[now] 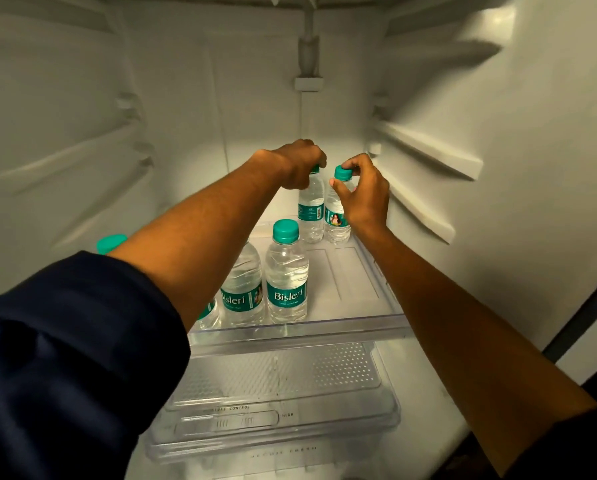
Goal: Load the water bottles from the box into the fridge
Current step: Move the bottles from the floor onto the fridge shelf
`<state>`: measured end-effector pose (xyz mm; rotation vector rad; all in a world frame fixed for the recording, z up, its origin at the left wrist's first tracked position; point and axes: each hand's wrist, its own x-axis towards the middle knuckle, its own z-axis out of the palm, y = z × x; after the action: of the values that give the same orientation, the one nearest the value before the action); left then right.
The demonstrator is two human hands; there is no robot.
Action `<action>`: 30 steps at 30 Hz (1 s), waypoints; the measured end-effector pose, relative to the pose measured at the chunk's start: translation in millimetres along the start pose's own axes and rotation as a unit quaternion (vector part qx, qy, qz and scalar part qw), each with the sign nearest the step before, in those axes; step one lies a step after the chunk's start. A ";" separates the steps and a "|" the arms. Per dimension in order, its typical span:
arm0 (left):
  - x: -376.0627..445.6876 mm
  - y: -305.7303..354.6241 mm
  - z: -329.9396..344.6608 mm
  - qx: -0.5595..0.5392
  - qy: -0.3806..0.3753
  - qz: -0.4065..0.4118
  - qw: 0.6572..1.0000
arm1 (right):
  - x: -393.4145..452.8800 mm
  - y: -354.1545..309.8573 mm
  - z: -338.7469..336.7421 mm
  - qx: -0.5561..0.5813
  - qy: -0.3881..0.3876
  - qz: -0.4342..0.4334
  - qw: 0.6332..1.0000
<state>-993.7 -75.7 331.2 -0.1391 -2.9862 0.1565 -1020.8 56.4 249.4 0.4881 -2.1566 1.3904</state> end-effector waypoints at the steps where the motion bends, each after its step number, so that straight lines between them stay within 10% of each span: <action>1: 0.7 0.4 -1.3 -0.001 0.001 0.000 1.000 | 0.2 0.0 -0.6 0.002 0.006 -0.002 1.000; 30: -100.6 54.0 -82.0 0.037 -0.027 -0.003 0.999 | -38.7 -56.8 -82.8 -0.006 -0.135 0.021 0.991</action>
<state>-877.6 -24.3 391.6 -0.1182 -3.0285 0.2727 -939.1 109.6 295.0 0.6620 -2.3992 1.4022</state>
